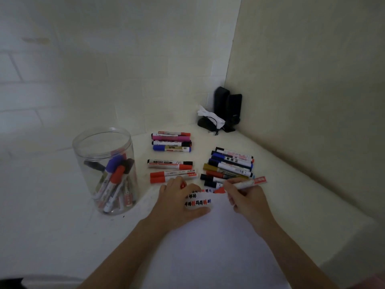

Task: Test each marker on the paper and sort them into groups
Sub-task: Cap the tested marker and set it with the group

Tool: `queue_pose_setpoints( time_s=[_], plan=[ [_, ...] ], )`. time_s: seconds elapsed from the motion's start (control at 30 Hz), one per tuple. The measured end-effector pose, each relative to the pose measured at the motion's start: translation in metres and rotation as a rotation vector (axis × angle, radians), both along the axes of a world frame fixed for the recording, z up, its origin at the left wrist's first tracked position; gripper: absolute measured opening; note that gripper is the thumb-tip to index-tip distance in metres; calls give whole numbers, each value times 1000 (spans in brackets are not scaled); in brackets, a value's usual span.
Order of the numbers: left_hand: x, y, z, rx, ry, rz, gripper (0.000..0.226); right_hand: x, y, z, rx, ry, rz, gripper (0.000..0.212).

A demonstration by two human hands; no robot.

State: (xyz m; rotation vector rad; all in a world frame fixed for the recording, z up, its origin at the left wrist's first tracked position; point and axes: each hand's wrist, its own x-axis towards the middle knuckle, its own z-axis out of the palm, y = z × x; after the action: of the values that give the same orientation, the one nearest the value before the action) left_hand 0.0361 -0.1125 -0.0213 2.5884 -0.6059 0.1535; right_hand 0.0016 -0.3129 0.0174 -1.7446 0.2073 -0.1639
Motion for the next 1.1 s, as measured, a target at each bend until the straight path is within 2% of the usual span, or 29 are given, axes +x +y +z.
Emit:
queue_pose_setpoints(
  time_s=[0.07,0.2,0.3,0.47,0.6,0.83,1.1],
  plan=[
    [5,1,-6,-17,-15,0,63,5,7,-8,-37,-22,3,13],
    [10,6,-13,-59,-34,-8,68,7,7,-28,-65,-54,-145,4],
    [11,5,-15,-78,-53,-12,68,8,4,-31,-121,-52,-126,1],
    [11,4,-14,-89,-59,-1,69,5,7,-31,-277,-60,-113,19],
    [10,4,-14,-87,-63,9,70,2,8,-30,-246,-67,-108,13],
    [10,3,-13,-64,-43,22,73,-1,11,-30,-209,-56,-122,17],
    [8,3,-12,-72,-36,26,60,0,12,-32,-245,-65,-136,17]
  ],
)
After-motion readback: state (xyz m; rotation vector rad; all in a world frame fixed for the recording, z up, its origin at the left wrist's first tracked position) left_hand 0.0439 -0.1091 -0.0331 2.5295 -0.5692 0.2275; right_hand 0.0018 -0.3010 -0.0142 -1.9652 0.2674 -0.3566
